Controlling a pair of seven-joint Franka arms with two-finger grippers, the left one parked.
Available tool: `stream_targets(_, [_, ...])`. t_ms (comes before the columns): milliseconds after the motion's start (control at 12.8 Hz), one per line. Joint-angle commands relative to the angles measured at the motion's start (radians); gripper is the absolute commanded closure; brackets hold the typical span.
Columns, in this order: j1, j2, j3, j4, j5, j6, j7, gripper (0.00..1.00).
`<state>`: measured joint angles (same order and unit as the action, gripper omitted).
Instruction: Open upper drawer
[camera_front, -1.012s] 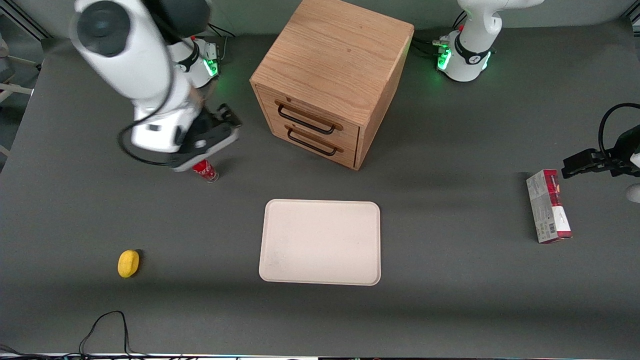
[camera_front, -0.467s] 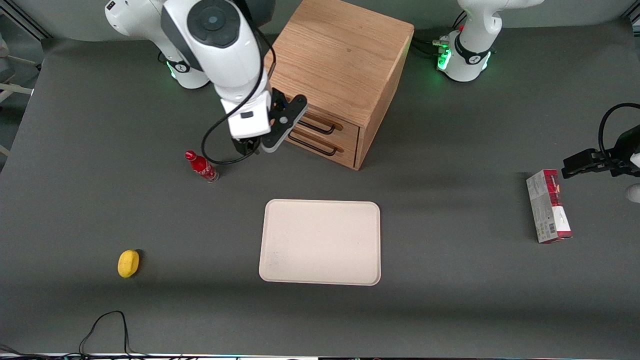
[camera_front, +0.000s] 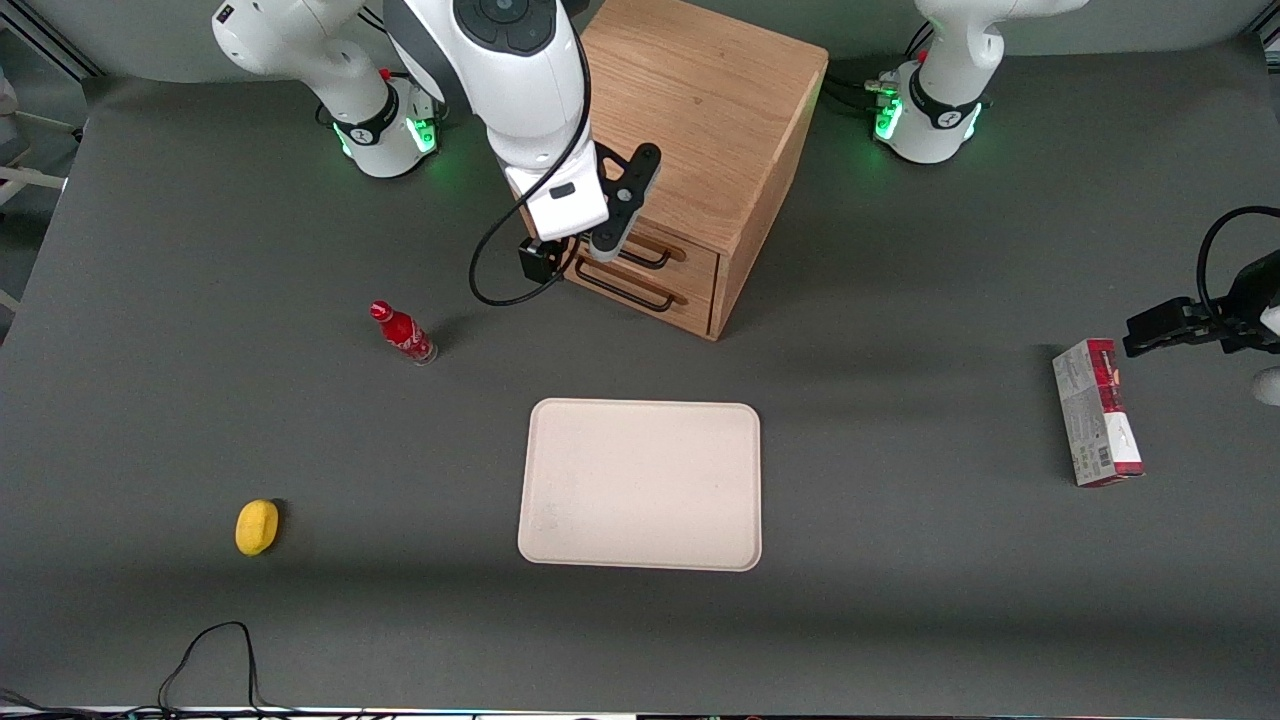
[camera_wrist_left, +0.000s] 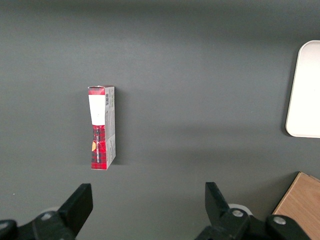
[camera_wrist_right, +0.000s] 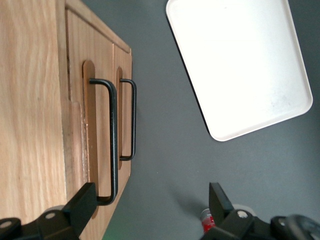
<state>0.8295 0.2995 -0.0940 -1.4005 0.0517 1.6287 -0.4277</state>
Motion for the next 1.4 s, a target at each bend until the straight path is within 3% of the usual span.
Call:
stream_targets(0, [-0.007,-0.019,-0.023,-0.015,0.110,-0.010,-0.100,0.00])
stream_targets(389, [-0.041,-0.029,-0.055,-0.038,0.247,-0.029,-0.117,0.00])
stream_targets(1323, [0.011,-0.043,-0.053,-0.215,0.257,0.144,-0.102,0.00])
